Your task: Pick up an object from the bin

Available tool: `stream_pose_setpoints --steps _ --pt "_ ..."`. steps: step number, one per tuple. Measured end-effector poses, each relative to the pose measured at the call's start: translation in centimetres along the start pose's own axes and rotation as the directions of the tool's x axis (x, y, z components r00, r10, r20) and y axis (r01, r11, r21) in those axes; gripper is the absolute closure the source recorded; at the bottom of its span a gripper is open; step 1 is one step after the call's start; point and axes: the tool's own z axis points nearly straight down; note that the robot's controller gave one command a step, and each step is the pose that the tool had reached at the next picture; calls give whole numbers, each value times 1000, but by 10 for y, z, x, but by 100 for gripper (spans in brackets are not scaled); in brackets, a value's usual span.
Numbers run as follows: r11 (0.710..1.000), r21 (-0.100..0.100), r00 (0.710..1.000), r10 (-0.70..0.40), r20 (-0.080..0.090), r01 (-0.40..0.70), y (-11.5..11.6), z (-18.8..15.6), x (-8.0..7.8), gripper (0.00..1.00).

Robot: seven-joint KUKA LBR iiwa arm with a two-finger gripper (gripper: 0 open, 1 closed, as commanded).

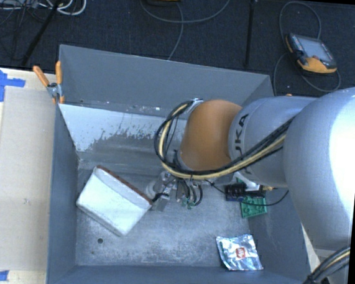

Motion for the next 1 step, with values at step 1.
stream_pose_setpoints --steps 1 --pt "1000 5 1000 2 -18 -2 0 -27 -2 100"
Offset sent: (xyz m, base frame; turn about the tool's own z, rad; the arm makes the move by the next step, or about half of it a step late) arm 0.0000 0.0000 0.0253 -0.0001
